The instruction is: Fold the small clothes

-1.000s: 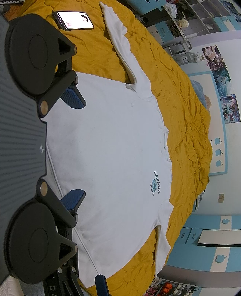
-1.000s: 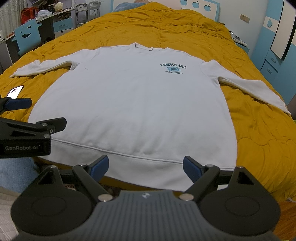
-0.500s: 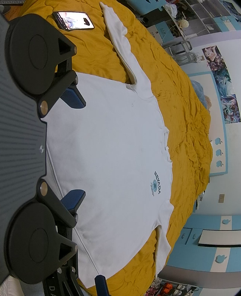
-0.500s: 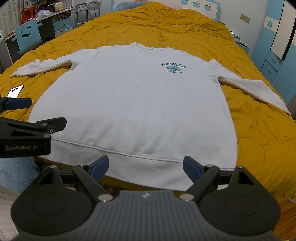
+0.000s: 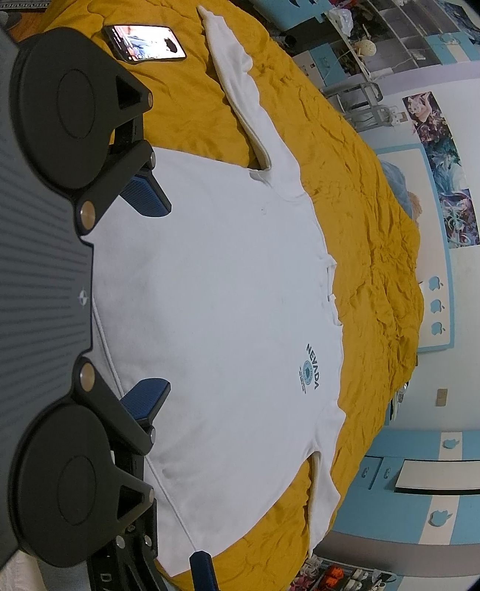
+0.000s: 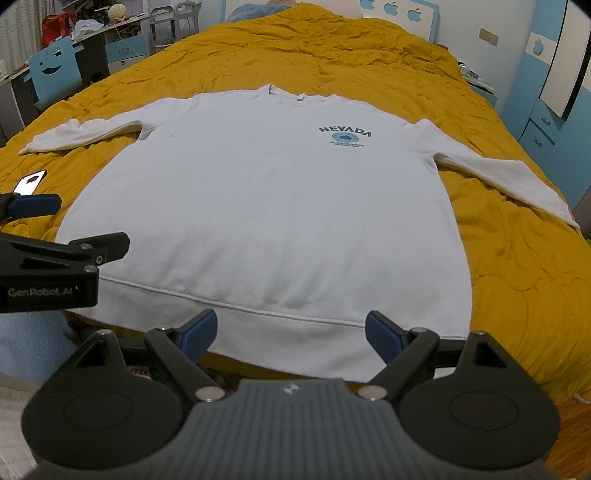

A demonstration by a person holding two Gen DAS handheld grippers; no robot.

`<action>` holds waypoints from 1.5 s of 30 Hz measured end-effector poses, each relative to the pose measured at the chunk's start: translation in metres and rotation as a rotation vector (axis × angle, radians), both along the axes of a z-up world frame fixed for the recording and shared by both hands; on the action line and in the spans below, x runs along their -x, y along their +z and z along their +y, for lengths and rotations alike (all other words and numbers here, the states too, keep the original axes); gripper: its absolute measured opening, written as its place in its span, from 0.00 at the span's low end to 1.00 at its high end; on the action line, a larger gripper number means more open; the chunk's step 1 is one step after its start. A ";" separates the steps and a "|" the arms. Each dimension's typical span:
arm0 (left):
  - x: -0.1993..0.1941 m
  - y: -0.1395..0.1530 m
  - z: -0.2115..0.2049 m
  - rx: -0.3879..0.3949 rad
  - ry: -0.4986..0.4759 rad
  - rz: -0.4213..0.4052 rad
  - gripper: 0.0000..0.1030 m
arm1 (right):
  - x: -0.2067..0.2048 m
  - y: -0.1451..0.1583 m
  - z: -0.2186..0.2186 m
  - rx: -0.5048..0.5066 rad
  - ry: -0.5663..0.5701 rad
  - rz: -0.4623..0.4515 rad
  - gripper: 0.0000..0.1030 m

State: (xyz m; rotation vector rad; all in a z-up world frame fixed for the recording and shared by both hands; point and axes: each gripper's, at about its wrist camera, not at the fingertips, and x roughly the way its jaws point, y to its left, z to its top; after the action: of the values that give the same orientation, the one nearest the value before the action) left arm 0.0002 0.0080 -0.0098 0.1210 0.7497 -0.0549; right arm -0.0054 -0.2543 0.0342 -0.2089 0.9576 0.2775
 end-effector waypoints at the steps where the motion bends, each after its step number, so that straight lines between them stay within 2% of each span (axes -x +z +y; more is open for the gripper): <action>1: -0.001 0.000 -0.001 -0.001 0.000 0.001 1.00 | 0.000 0.000 0.000 0.002 -0.001 -0.002 0.81; 9: -0.015 0.002 0.010 0.008 0.011 0.000 1.00 | -0.013 0.005 -0.003 0.006 -0.024 -0.023 0.81; 15: -0.051 0.011 0.045 0.067 0.101 -0.020 1.00 | -0.045 0.009 -0.009 -0.056 -0.050 -0.082 0.81; 18: -0.073 0.015 0.075 0.087 0.199 -0.047 1.00 | -0.070 0.012 -0.009 -0.092 -0.059 -0.132 0.81; 24: -0.112 0.021 0.160 0.152 0.465 -0.099 1.00 | -0.123 0.015 -0.007 -0.145 -0.092 -0.241 0.81; 30: -0.141 0.013 0.252 0.212 0.674 -0.141 1.00 | -0.182 0.011 0.005 -0.167 -0.079 -0.293 0.81; 33: -0.147 0.004 0.290 0.231 0.788 -0.140 1.00 | -0.211 0.006 0.008 -0.219 -0.096 -0.267 0.81; 35: -0.148 -0.002 0.320 0.257 0.869 -0.146 0.94 | -0.227 0.001 0.010 -0.266 -0.110 -0.235 0.81; 39: -0.146 -0.014 0.372 0.260 1.023 -0.135 0.92 | -0.248 -0.016 0.020 -0.260 -0.116 -0.210 0.79; 41: -0.145 -0.019 0.388 0.261 1.068 -0.143 0.92 | -0.258 -0.024 0.025 -0.253 -0.114 -0.200 0.78; 44: -0.142 -0.031 0.416 0.342 1.149 -0.130 0.89 | -0.270 -0.036 0.034 -0.224 -0.108 -0.176 0.70; 45: -0.141 -0.036 0.424 0.372 1.163 -0.123 0.82 | -0.273 -0.038 0.037 -0.220 -0.106 -0.170 0.70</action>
State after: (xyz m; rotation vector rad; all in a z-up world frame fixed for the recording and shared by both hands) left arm 0.1416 0.4321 -0.0459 -0.6675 0.5844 0.9083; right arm 0.2678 -0.2171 -0.0039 0.0198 0.7601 0.2612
